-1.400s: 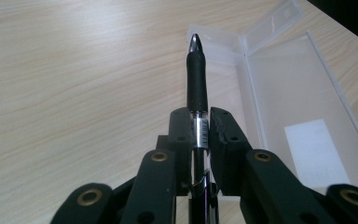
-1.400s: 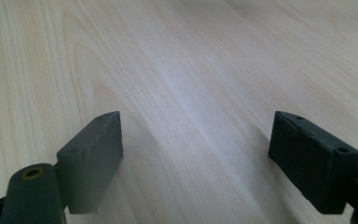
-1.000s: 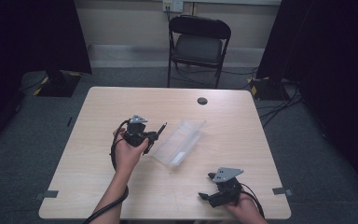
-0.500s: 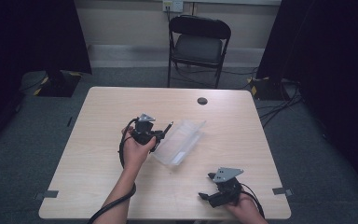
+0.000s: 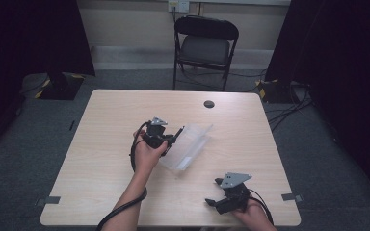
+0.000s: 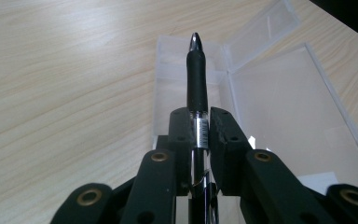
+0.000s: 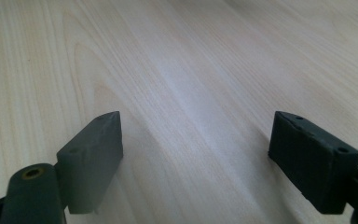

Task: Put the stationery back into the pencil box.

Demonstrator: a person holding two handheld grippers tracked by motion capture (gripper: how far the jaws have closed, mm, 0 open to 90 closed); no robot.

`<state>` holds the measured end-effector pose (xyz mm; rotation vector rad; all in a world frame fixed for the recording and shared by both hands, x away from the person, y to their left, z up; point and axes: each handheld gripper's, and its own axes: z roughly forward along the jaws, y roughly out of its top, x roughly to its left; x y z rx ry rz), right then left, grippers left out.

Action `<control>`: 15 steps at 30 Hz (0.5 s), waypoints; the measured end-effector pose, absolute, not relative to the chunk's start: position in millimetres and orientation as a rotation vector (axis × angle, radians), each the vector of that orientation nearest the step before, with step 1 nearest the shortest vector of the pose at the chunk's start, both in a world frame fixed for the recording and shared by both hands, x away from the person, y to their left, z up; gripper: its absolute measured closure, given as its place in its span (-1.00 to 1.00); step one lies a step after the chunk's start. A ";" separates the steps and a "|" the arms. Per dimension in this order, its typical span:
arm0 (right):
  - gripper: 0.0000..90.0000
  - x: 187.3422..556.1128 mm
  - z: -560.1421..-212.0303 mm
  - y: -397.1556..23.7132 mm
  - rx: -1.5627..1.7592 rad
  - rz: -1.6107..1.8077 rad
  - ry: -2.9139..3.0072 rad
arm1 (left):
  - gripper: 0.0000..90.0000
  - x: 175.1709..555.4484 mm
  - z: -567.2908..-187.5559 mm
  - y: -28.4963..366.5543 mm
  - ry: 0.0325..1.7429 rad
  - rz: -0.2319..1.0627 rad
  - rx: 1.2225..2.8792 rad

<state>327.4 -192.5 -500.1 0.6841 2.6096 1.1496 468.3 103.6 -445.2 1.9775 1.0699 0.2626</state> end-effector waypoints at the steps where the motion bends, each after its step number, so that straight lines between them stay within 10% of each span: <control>1: -0.63 327.4 -500.1 -192.5 0.684 1.150 2.610 | 0.77 468.9 -445.5 102.5 1.067 0.259 1.978; 15: -0.63 327.5 -500.1 -192.5 0.685 1.149 2.609 | 0.77 475.0 -453.2 89.8 1.063 0.253 1.974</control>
